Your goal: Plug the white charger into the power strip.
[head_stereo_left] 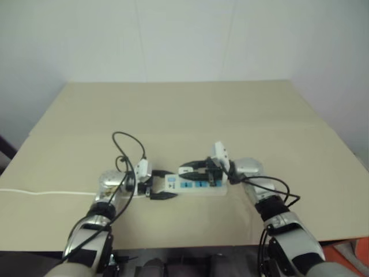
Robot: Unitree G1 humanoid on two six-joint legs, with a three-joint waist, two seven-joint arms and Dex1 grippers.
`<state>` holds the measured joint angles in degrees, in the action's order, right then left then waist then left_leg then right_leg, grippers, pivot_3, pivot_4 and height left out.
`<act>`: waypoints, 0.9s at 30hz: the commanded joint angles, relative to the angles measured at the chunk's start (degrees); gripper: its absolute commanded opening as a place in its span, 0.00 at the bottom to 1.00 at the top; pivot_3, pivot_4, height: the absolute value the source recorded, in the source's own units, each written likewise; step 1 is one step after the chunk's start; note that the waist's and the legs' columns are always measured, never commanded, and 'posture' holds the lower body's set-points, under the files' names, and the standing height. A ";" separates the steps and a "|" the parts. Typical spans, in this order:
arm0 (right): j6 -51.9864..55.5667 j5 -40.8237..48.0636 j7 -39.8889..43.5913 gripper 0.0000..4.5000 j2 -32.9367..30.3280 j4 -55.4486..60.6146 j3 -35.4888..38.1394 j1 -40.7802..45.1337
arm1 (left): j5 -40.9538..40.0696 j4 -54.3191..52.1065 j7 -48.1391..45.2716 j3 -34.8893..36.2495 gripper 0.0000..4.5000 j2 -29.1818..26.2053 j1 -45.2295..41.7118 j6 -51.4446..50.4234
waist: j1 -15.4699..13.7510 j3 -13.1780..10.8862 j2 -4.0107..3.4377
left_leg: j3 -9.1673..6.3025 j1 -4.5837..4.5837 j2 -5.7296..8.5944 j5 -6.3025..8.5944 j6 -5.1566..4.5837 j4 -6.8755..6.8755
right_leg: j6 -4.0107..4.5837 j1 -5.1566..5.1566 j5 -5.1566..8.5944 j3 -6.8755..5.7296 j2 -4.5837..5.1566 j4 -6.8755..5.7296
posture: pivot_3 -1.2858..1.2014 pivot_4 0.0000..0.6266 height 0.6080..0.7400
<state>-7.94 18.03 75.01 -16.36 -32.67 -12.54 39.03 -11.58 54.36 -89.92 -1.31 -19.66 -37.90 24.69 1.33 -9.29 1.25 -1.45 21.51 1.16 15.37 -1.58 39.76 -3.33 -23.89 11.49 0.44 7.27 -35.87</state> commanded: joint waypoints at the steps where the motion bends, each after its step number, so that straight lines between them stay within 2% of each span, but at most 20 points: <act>1: -0.15 -4.84 -1.42 0.33 -0.21 -3.99 -1.59 -1.73 | -0.16 -2.18 -1.16 -1.15 0.75 0.88 0.52 0.06 | 0.05 0.00 0.00 | 0.00 -0.01 0.00 0.00 0.00 0.00 | 0.00 0.01 0.00 0.02 -0.01 0.00 | 0.52 0.24 1.00; 9: -0.67 -6.08 -2.84 0.90 0.27 -4.20 -0.62 -1.44 | 0.34 -1.74 -1.22 -1.36 0.75 0.58 0.27 0.32 | -0.05 0.02 0.03 | 0.00 -0.02 -0.02 0.00 0.00 -0.02 | 0.00 0.00 0.00 0.05 -0.03 0.00 | 0.52 0.24 1.00; 14: -0.53 -5.42 -1.51 0.90 -0.48 -3.30 -0.20 -1.82 | 0.76 -1.19 -2.07 -2.34 0.75 0.15 -0.35 -0.81 | -0.11 0.01 0.03 | 0.00 -0.02 -0.02 0.00 0.00 -0.03 | 0.00 0.00 0.00 0.05 -0.03 0.01 | 0.52 0.24 1.00; 15: -0.59 -5.42 -1.37 0.97 -0.61 -3.14 -0.10 -1.85 | 1.09 -1.06 -2.31 -2.67 0.75 -0.03 -0.59 -1.44 | -0.15 0.01 0.03 | 0.00 -0.01 -0.02 0.00 0.00 -0.03 | 0.00 0.00 0.00 0.05 -0.03 0.02 | 0.52 0.24 1.00; 17: -1.88 -5.92 -2.59 1.00 -0.61 -2.71 0.34 -2.06 | 1.84 -0.57 -1.05 -2.91 0.89 -0.14 -1.27 -1.82 | -0.23 0.01 0.03 | 0.01 0.00 -0.02 0.00 0.00 -0.03 | 0.00 0.00 0.00 0.05 -0.03 0.02 | 0.52 0.24 1.00; 19: -1.97 -6.08 -3.25 1.00 -0.79 -2.17 0.65 -2.02 | 1.65 -0.28 -0.51 -2.53 1.00 -0.03 -1.88 -1.66 | -0.25 0.01 0.03 | 0.00 0.00 -0.01 0.01 0.00 -0.03 | 0.00 0.00 0.00 0.05 -0.03 0.03 | 0.52 0.24 1.00; 23: -0.92 -5.41 -2.85 1.00 -2.49 1.64 1.24 -2.98 | -0.12 -1.44 -0.61 -1.12 1.00 -0.14 -2.29 -1.02 | -0.34 0.01 0.04 | 0.01 0.02 -0.02 0.00 0.00 -0.03 | 0.00 -0.03 0.00 0.06 -0.03 0.02 | 0.52 0.24 1.00; 27: 3.37 -1.71 -3.12 1.00 -6.30 11.15 4.49 -5.64 | -2.04 -7.22 -0.06 0.38 1.00 -1.97 -0.59 0.96 | -0.39 -0.02 0.04 | -0.03 0.40 -0.02 0.00 0.01 0.00 | 0.00 -0.32 0.00 0.04 -0.03 0.03 | 0.52 0.24 1.00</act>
<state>-6.41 14.68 72.10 -21.26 -25.56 -10.12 34.04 -11.60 50.86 -90.07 -2.31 -20.50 -38.65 24.92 0.95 -9.31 1.29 -1.48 21.99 1.14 15.38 -1.57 39.76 -3.33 -24.28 11.49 0.49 7.24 -35.85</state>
